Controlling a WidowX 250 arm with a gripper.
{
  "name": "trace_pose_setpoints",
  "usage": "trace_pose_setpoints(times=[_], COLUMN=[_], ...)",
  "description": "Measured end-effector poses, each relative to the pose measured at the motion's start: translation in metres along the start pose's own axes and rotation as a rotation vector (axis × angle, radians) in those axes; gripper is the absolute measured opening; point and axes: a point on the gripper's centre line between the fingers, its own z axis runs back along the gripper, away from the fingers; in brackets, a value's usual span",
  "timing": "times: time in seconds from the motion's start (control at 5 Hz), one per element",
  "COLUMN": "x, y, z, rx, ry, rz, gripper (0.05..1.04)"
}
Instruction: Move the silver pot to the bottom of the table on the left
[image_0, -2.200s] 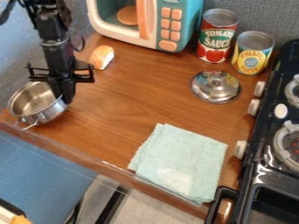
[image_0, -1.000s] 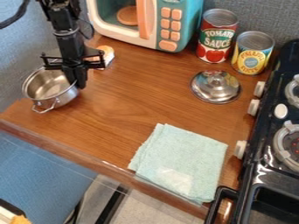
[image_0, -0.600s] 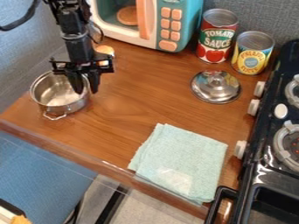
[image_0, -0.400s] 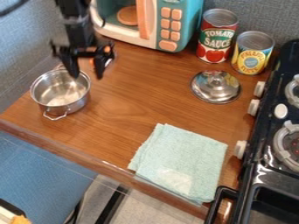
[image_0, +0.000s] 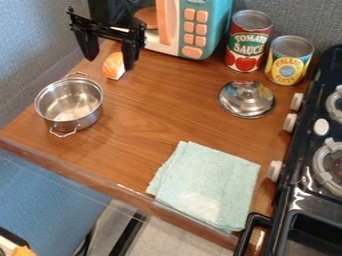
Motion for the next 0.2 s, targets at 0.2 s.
trace_pose_setpoints(times=[0.2], x=[0.0016], y=[-0.005], z=[0.0014], rx=[-0.008], ry=[0.018], rz=[-0.092], gripper=[1.001])
